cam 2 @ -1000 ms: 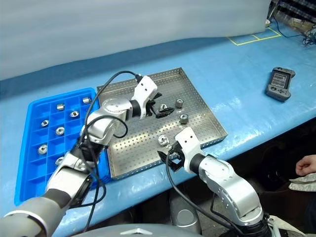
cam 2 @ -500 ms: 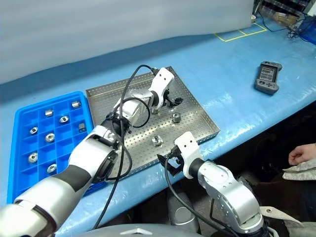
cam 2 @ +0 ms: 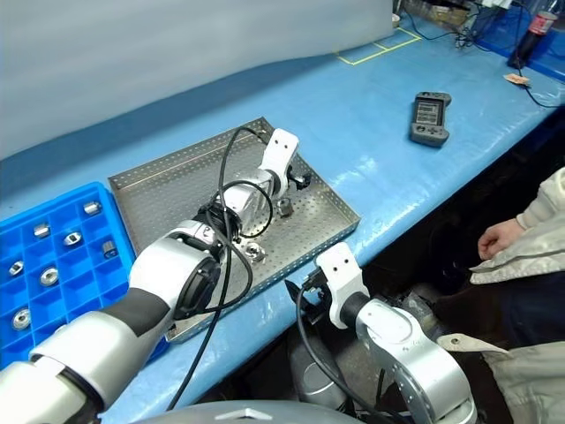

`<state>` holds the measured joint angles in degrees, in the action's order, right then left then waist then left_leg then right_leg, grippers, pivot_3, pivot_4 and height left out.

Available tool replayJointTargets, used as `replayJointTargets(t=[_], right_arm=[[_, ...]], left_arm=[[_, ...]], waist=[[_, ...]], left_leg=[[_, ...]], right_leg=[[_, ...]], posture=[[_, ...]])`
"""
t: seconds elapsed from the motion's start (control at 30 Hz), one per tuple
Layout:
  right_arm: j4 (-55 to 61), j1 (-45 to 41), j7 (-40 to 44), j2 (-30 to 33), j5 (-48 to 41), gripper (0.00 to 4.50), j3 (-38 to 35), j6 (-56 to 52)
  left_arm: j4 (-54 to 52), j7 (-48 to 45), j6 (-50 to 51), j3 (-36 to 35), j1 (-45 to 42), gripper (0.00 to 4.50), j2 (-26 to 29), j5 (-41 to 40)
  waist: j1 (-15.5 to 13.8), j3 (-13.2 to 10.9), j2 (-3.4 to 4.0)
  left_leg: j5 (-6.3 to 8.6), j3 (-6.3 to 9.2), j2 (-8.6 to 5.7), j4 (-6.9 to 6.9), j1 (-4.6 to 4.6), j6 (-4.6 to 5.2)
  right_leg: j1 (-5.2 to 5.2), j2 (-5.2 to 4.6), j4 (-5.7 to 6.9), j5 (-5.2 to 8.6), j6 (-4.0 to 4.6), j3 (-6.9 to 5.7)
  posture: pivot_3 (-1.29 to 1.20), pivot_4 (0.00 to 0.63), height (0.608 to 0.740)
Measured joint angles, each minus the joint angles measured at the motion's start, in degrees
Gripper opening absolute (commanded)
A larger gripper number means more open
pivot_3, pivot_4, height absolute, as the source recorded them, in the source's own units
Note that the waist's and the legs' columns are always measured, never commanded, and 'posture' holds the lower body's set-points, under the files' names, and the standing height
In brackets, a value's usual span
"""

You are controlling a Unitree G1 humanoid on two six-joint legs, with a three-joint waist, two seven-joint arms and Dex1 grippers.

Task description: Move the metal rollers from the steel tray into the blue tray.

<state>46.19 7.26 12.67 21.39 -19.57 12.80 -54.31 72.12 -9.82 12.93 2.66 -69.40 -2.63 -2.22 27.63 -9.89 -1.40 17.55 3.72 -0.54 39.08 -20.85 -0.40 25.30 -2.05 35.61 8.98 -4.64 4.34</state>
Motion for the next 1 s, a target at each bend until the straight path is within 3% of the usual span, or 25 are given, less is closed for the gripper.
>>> replayJointTargets(t=[0.33,0.6,0.8,1.0], right_arm=[[0.0,-0.2,-0.4,-0.1,0.0,4.5,0.0,0.0],[0.9,0.4,-2.0,-1.4,0.5,4.5,0.0,0.0],[6.0,9.2,-6.7,-3.9,2.5,4.5,-2.6,0.5],[9.6,14.8,-9.5,-5.5,3.7,4.5,-3.2,0.7]], left_arm=[[0.1,4.5,-1.9,-3.2,0.0,4.47,0.9,0.1],[0.1,-0.4,-7.5,-3.4,0.0,4.47,2.6,0.3],[0.1,-4.0,-10.4,-4.6,-0.1,4.47,6.0,1.0],[0.1,-7.0,-12.8,-5.5,-0.4,4.47,7.4,1.1]], waist=[[2.1,0.0,-0.04],[3.0,0.0,-0.05],[7.1,0.0,-0.05],[13.5,0.0,-0.1]], left_leg=[[0.03,-0.21,-0.02,0.0,0.07,0.05],[0.06,-0.3,-0.02,-0.01,0.06,0.1],[0.18,-0.43,-0.03,0.0,0.01,0.31],[0.39,-0.78,0.03,0.05,0.24,0.73]], right_leg=[[-0.01,0.0,-0.01,-0.06,-0.1,0.22],[0.01,0.0,-0.05,-0.08,-0.15,0.33],[0.0,-0.05,-0.22,-0.1,-0.33,0.46],[-0.38,-0.22,-0.75,-0.33,-0.82,0.87]], posture=[[-0.53,0.15,0.74],[-0.67,0.15,0.74],[-0.79,0.15,0.74],[-0.84,0.15,0.74]])
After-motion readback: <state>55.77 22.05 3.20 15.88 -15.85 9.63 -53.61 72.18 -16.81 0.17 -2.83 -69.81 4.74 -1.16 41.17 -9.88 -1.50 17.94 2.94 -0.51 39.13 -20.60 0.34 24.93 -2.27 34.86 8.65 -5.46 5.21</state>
